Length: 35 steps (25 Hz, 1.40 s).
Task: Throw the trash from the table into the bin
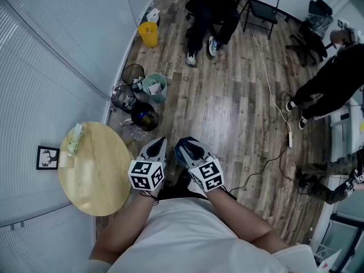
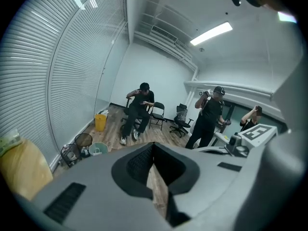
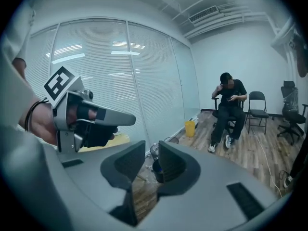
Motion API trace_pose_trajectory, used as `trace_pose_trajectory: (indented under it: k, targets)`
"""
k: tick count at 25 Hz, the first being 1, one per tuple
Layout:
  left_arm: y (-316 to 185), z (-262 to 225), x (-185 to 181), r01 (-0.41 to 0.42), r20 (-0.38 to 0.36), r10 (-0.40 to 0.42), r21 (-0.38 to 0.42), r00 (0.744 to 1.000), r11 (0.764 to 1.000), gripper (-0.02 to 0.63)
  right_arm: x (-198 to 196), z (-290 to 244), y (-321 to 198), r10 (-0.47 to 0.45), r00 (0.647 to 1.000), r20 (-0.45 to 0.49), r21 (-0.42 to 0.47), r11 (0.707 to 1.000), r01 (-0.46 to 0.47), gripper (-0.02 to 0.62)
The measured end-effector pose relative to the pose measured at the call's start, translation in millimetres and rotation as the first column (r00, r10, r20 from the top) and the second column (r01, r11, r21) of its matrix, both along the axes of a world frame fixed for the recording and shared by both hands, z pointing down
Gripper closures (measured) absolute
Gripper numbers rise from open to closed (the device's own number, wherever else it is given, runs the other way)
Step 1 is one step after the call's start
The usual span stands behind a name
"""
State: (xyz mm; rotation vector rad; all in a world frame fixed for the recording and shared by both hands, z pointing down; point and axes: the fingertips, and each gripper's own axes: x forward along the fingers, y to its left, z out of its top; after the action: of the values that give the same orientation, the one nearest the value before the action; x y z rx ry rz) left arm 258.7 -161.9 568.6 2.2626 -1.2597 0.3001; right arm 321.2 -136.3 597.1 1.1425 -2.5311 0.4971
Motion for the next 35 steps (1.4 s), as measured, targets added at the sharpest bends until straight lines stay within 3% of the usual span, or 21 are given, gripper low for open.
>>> trace_pose_trajectory:
  k: [7, 22, 27, 35]
  targets:
    - [0, -22, -28, 0.071, -0.01, -0.07, 0.048, 0.997, 0.996, 0.6, -41, -41, -10, -0.089, 0.996, 0.02, 0.072, 0.994, 0.087, 0.588]
    - [11, -44, -131, 0.244, -0.046, -0.24, 0.099, 0.97, 0.965, 0.6, -153, -70, -7, -0.266, 0.963, 0.051, 0.101, 0.96, 0.26, 0.588]
    - [25, -57, -183, 0.313, -0.051, -0.309, 0.125, 0.95, 0.941, 0.6, -210, -84, 6, -0.345, 0.936, 0.072, 0.108, 0.935, 0.336, 0.589]
    - [67, -80, -283, 0.45, -0.039, -0.45, 0.173, 0.892, 0.876, 0.6, -313, -109, 42, -0.48, 0.873, 0.089, 0.145, 0.873, 0.466, 0.588]
